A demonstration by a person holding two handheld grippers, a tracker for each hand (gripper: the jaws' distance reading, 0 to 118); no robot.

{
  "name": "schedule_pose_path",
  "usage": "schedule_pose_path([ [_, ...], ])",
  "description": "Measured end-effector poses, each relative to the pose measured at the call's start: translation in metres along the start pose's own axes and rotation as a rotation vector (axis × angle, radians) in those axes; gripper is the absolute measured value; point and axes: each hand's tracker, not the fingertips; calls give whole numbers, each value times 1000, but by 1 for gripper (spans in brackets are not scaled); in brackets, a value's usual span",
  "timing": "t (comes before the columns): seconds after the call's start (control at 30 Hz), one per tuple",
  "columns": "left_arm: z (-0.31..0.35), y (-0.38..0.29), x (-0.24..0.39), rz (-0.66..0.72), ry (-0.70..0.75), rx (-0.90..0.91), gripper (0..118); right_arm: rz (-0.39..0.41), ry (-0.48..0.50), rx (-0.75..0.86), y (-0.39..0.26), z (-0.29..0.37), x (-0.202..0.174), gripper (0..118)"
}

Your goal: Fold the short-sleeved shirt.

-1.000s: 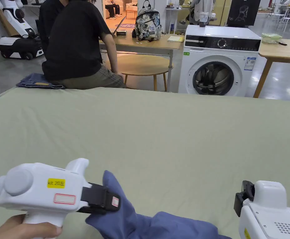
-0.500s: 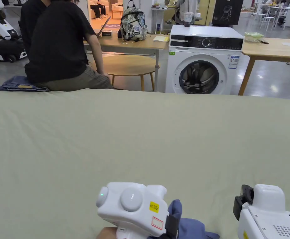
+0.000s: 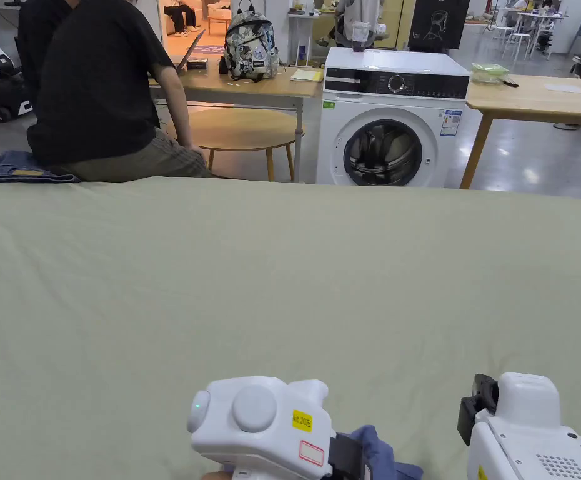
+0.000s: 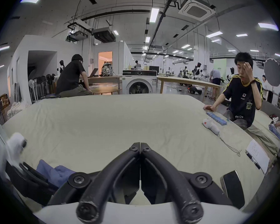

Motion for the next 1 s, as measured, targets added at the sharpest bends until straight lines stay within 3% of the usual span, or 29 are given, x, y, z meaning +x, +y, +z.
schedule_pose_path([
  [0.13, 23, 5, -5, 3, -88, 60, 32, 1, -1, 0, 0, 1, 2, 0],
  [0.17, 24, 7, -9, 0, -82, 78, 29, -2, -2, 0, 0, 1, 2, 0],
  [0.23, 17, 8, -15, -5, -53, 95, 12, -7, -4, 0, -1, 1, 3, 0],
  [0.33, -14, 13, -33, 43, -49, 71, 4, -15, -7, -2, -1, 1, 5, 0],
  [0.47, -59, 3, -43, 127, -209, 2, 3, -18, -12, -2, -2, 2, 7, 0],
  [0.7, -104, -14, -41, 128, -172, -20, 0, -14, -17, -8, -4, 1, 10, 0],
  [0.8, -94, -12, -38, 121, -169, -15, 0, -13, -18, -3, -5, 2, 11, 0],
  [1.0, -27, -4, -21, -70, -10, 166, 0, -14, -18, 31, 5, 1, 7, 0],
])
